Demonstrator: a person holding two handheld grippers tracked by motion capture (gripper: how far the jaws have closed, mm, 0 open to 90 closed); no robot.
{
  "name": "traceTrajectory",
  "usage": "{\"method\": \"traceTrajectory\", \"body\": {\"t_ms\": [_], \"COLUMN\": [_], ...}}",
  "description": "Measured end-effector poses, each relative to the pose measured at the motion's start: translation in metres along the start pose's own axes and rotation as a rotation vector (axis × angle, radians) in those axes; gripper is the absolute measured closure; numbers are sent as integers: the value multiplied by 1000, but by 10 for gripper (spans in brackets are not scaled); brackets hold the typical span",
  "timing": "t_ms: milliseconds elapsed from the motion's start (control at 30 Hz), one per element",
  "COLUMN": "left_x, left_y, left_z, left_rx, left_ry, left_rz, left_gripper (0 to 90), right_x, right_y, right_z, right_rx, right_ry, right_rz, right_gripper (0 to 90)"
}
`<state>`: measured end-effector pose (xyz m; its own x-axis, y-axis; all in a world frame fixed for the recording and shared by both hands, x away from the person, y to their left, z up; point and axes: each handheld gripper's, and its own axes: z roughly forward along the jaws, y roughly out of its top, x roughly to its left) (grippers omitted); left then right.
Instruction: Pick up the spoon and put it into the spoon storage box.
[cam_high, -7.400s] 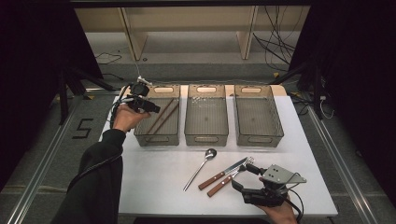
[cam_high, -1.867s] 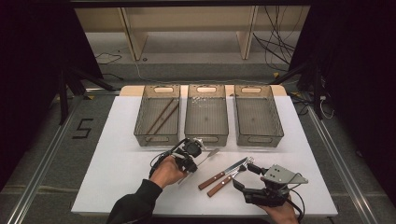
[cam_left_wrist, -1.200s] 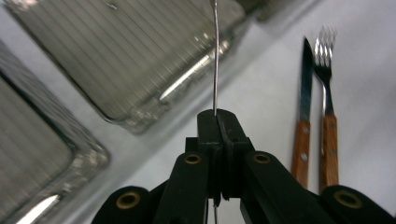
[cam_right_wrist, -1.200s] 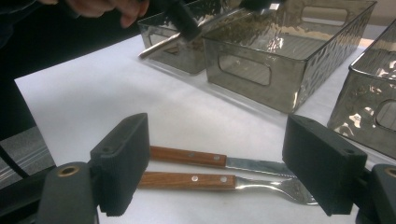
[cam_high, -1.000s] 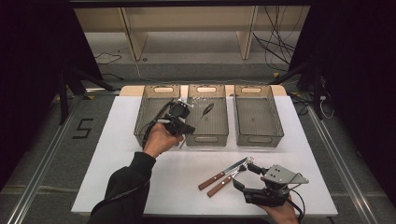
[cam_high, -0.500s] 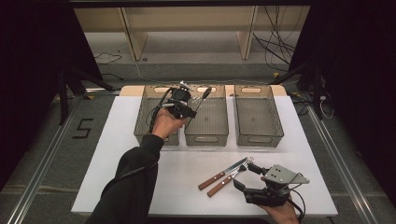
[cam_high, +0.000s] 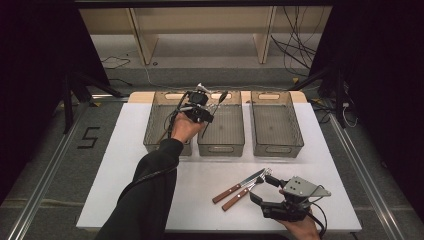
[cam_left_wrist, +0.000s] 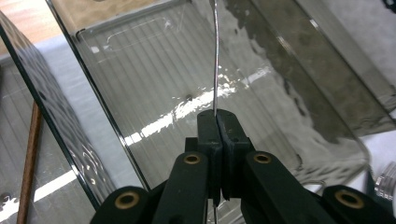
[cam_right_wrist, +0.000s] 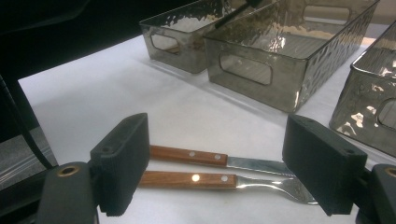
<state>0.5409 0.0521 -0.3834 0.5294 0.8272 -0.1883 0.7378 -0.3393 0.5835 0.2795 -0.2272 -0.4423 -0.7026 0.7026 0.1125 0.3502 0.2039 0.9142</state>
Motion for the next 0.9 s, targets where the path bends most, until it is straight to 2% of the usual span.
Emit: {"method": "traceTrajectory", "body": {"t_ms": [200,700,767,900], "left_x": [2,7,6,4], "left_y": [-3,-10,-10,-8], "left_z": [9,20,20,14], "left_rx": [10,22,23,5], "left_ry": [20,24,18,13], "left_rz": [-5,-20,-25,-24], "left_gripper": [886,873,810,741], "right_x": [0,0,0,0], "right_y": [0,0,0,0], "right_z": [0,0,0,-1], "right_rx": [-1,-1,-2,-2], "right_ry": [1,2,2,0], "right_rz": [2,1,1,2], "right_gripper": [239,239,239,239]}}
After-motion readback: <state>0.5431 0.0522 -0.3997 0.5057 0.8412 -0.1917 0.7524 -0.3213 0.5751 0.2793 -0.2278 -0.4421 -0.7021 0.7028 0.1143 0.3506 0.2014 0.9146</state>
